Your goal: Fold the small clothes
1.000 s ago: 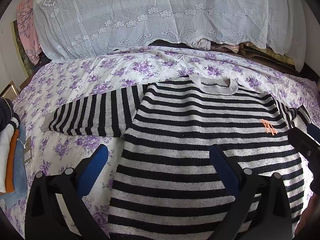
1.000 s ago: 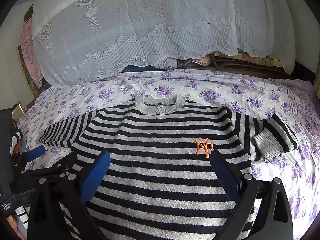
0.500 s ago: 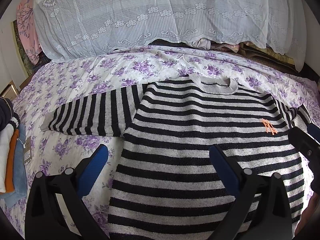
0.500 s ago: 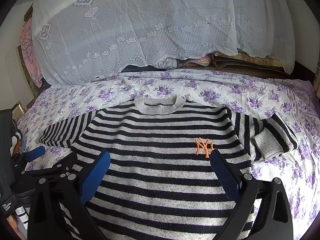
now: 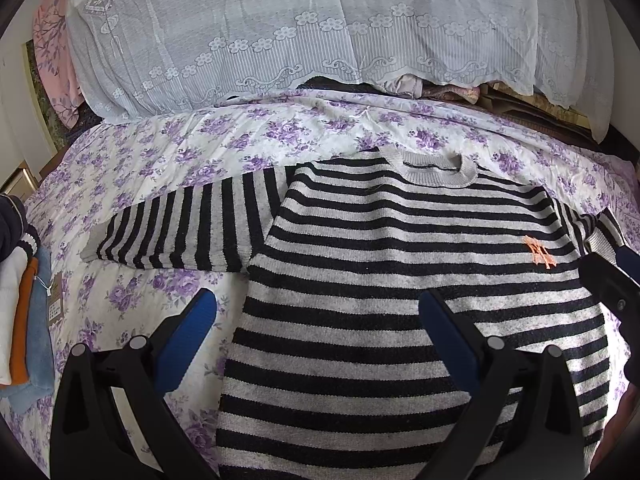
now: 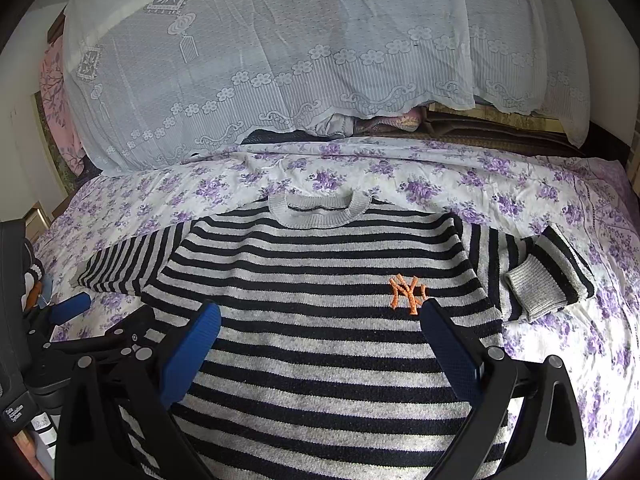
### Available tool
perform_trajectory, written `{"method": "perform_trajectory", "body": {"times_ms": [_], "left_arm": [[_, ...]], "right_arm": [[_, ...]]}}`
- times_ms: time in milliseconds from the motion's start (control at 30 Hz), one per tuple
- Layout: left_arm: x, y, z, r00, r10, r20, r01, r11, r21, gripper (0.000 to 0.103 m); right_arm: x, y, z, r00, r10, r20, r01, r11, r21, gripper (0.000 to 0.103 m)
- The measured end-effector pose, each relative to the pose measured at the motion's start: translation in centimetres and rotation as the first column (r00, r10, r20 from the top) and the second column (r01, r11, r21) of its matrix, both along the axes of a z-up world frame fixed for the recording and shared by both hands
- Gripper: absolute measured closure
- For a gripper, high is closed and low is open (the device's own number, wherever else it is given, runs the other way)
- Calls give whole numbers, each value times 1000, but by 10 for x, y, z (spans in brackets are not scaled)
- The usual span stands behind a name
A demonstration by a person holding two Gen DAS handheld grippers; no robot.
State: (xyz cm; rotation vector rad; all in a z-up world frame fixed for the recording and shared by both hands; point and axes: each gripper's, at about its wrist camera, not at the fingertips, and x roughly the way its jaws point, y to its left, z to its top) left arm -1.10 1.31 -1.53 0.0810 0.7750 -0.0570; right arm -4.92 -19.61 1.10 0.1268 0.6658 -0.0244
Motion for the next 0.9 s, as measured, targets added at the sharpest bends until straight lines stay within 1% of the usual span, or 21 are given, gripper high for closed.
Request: {"method": "perform_trajectory", "body": {"times_ms": [267, 300, 400, 500, 600, 700, 733, 800, 833, 900], "left_arm": [[1, 2, -3, 1000, 3, -5, -3, 1000, 2, 5], [1, 3, -4, 1000, 5, -8, -5, 1000, 3, 5], [7, 5, -11, 1000, 17, -19, -17, 1000, 13, 5], [19, 10, -32, 997, 38, -68, -37, 999, 13, 5], [29, 14, -54, 990, 48, -133, -48, 999, -1, 5], [36, 11, -71, 984, 31, -174, -30, 1000, 8, 4], [40, 9, -83, 980, 20, -197, -16, 1000, 21, 4], [42, 7, -88, 981, 11, -191, -7, 1000, 20, 4], [41, 9, -88, 983, 10, -184, -9, 1000, 5, 4], [41, 10, -87, 982, 7, -188, -8, 1000, -4, 4]], "right_arm": [[0, 0, 2, 1000, -4, -6, 4, 1000, 0, 3], [2, -6, -2, 1000, -6, -9, 6, 1000, 0, 3], [7, -8, -9, 1000, -13, -27, 13, 1000, 1, 3], [13, -10, -18, 998, -31, -64, 31, 1000, 6, 3], [21, -17, -31, 995, -37, -91, 40, 998, 38, 3], [31, -29, -46, 994, -39, -98, 46, 996, 71, 3], [33, -34, -52, 989, -49, -139, 59, 995, 74, 3], [38, -48, -63, 984, -65, -168, 86, 989, 120, 3], [39, -56, -65, 982, -80, -174, 101, 988, 114, 3], [42, -71, -72, 978, -90, -189, 123, 978, 171, 3]]}}
